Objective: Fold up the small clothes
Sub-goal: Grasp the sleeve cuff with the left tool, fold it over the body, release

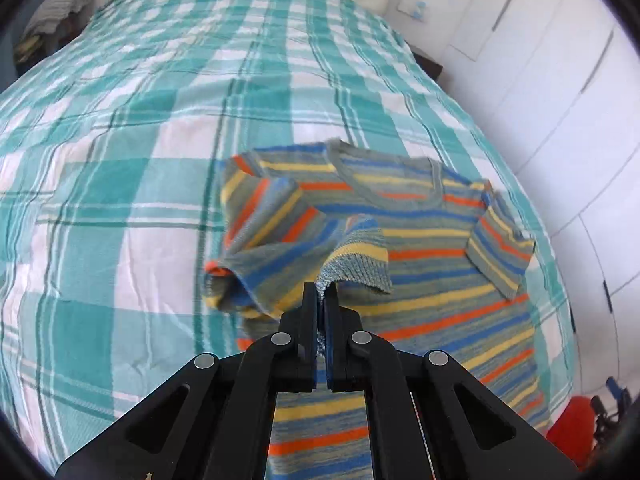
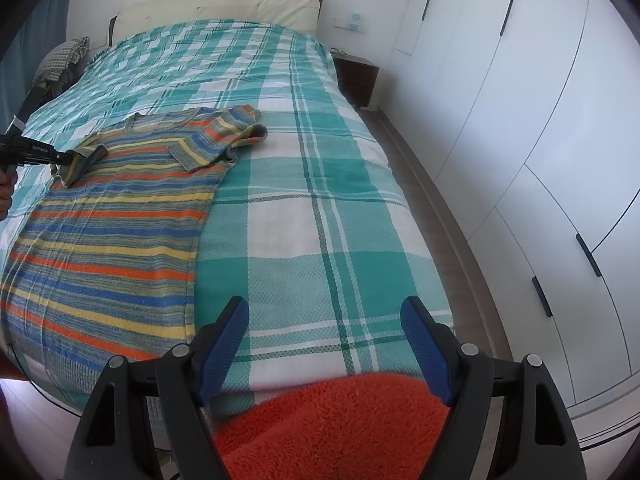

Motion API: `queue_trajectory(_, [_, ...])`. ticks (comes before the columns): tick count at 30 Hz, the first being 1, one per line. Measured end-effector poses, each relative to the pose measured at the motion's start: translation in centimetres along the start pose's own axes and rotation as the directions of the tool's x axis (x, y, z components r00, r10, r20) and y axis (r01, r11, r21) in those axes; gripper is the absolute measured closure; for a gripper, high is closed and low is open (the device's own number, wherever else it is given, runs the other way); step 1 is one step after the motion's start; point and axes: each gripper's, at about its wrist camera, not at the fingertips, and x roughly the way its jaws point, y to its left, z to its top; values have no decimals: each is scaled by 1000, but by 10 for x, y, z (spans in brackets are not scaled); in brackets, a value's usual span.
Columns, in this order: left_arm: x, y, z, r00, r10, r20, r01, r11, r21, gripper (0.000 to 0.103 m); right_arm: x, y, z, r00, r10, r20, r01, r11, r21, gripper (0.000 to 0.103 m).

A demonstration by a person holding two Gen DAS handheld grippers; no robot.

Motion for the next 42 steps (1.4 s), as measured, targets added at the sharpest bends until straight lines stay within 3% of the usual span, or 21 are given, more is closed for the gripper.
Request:
queue_trajectory(2, [-26, 59, 13, 995, 87, 58, -77, 985, -157, 102, -1, 0, 0, 1000, 1, 4, -1, 1000, 1, 25])
queue_trajectory(4, [-39, 112, 18, 976, 212, 45, -194, 946, -259, 102, -1, 0, 0, 1000, 5, 6, -5, 1000, 5, 25])
queue_trajectory(8, [-40, 178, 7, 932, 362, -20, -347, 875, -338, 102, -1, 0, 0, 1000, 12, 0, -12, 1000, 7, 25])
queue_trajectory(11, [-34, 200, -10, 932, 358, -57, -351, 855, -382, 102, -1, 2, 0, 1000, 9, -1, -9, 1000, -1, 25])
queue_trajectory(20, [-14, 213, -54, 920, 362, -149, -389, 810, -439, 103, 0, 4, -1, 1000, 8, -12, -8, 1000, -12, 25])
queue_trajectory(28, [-2, 212, -61, 903, 395, -169, -428, 800, -420, 103, -1, 5, -2, 1000, 8, -5, -8, 1000, -12, 25])
queue_trajectory(33, [-1, 215, -63, 908, 386, -162, -417, 800, -431, 101, -2, 3, -2, 1000, 5, 0, -5, 1000, -1, 25])
queue_trajectory(38, [-10, 215, -66, 917, 366, -161, -400, 823, -404, 88, -1, 5, -1, 1000, 7, -7, -8, 1000, -10, 25])
queue_trajectory(40, [-18, 211, -69, 909, 385, -159, -417, 824, -384, 53, -3, 6, -2, 1000, 1, 2, -1, 1000, -14, 25])
queue_trajectory(42, [-27, 205, -75, 886, 436, -156, -463, 814, -352, 29, -5, 5, -3, 1000, -3, 8, 3, 1000, -14, 25])
